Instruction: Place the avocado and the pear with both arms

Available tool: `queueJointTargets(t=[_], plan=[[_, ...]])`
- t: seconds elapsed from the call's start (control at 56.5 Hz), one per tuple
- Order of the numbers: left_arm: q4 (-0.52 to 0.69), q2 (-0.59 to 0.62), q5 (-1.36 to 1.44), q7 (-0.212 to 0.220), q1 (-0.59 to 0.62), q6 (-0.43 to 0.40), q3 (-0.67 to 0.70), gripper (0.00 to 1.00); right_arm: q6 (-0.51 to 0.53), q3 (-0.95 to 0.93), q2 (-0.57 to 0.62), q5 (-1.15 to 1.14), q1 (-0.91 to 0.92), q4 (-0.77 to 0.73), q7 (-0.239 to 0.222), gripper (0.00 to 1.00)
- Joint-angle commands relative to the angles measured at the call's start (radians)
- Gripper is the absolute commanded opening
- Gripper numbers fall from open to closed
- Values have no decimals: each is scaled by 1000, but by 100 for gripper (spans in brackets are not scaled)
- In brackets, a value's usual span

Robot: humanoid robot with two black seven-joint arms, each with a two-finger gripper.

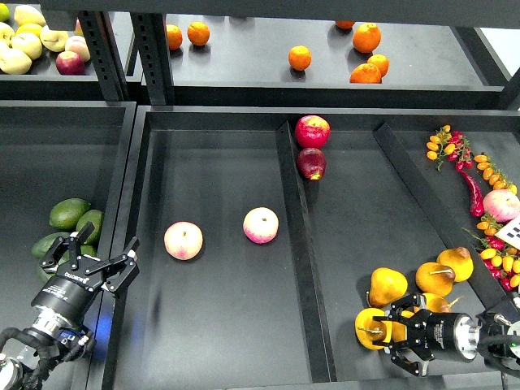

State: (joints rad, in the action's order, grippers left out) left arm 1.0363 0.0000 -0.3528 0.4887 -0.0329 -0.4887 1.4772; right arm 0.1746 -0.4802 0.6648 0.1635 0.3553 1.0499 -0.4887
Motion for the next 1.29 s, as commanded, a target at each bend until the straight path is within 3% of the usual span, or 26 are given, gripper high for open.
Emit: queueJointTargets(t=[0.0, 0.071, 0.195, 0.673, 0.974, 1.275], plan=[[2, 0, 0, 0, -2, 0, 0, 99, -1, -2, -1, -1, 2, -1, 0, 63], [5, 0, 0, 0, -10, 0, 0, 99, -3, -2, -1, 1, 4, 1, 0, 70], [5, 0, 0, 0, -15, 0, 0, 99, -12, -2, 4, 4, 4, 9, 0, 92], [7, 0, 0, 0, -16, 0, 0, 99, -127, -288, -11, 39, 54, 156, 0, 97], [8, 0, 0, 0, -16, 0, -2, 99, -188, -612, -344, 27, 113, 26, 0, 99], [7, 0, 0, 0, -13, 0, -3, 99, -110, -768, -600, 1, 111, -83, 0, 99]])
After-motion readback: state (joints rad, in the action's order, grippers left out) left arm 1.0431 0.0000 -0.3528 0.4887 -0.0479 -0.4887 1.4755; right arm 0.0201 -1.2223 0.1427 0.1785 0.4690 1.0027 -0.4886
